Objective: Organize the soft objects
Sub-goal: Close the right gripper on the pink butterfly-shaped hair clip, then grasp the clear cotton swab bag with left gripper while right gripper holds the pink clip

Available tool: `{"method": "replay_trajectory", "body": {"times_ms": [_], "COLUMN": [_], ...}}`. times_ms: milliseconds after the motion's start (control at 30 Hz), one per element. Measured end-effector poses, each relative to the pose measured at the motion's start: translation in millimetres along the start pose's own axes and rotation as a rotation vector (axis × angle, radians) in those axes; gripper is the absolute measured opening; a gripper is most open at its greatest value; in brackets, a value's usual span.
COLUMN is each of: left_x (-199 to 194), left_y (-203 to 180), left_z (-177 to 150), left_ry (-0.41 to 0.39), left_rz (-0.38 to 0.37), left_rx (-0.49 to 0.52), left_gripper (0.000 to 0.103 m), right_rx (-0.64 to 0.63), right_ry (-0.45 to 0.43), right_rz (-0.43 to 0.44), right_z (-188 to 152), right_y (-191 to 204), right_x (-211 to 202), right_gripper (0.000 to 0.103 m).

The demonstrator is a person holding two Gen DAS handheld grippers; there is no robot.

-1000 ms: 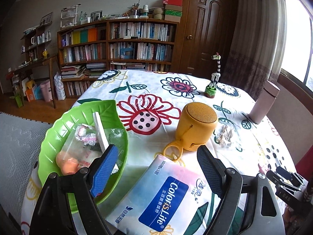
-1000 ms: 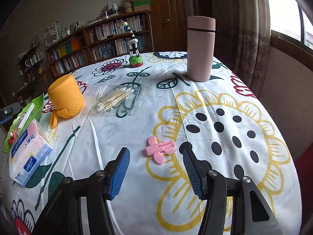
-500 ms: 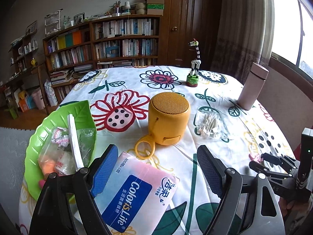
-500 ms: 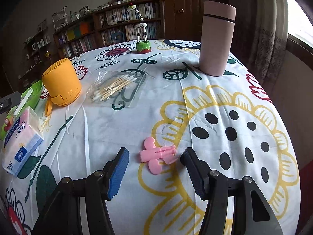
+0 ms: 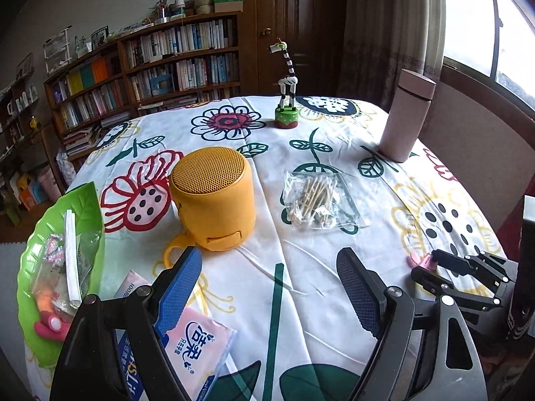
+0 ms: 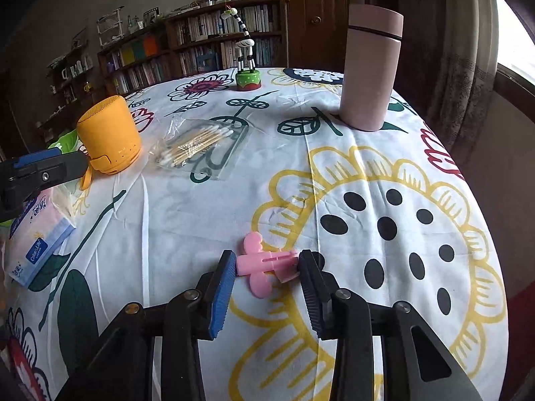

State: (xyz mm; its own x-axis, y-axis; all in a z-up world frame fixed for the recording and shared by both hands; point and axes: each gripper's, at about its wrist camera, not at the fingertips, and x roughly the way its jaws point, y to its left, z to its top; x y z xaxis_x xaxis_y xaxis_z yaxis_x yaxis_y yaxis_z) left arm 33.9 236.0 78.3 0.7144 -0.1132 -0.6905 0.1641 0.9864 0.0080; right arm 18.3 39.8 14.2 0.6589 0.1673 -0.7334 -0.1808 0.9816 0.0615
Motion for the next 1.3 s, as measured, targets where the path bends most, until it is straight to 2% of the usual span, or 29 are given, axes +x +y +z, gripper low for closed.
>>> {"method": "replay_trajectory", "body": {"times_ms": [367,533,700,833,1167,1300], "left_x": [48.5,73.5,98.4,108.2,122.8,128.9], "left_y": [-43.0,-51.0,-52.5,-57.2,-73.4,-73.9], "left_z": [19.8,30.1,37.6,41.8,43.8,48.5], "left_ry": [0.055,0.087,0.111,0.107,0.100,0.079], "left_rz": [-0.003,0.000,0.037,0.074,0.059,0.028], "left_rx": [0.097,0.112,0.122,0.153,0.227,0.239], "left_gripper": [0.084,0.084,0.084,0.084,0.084,0.084], "right_rx": [0.083,0.083,0.090,0.094,0.099,0.099], "right_ry": [-0.018,-0.018,-0.019,-0.019,-0.020,-0.020], "right_rz": [0.063,0.067,0.073,0.078,0.082,0.082], "right_z": [-3.1,-2.7,-3.3,-3.3,-3.3,-3.2], "right_y": [-19.0,-20.3,-21.7,-21.9,-22.2,-22.1], "right_x": [-4.5,-3.5,-3.8,-3.5,-3.7,-3.6], "right_gripper": [0.041,0.041,0.041,0.041,0.041,0.041]}}
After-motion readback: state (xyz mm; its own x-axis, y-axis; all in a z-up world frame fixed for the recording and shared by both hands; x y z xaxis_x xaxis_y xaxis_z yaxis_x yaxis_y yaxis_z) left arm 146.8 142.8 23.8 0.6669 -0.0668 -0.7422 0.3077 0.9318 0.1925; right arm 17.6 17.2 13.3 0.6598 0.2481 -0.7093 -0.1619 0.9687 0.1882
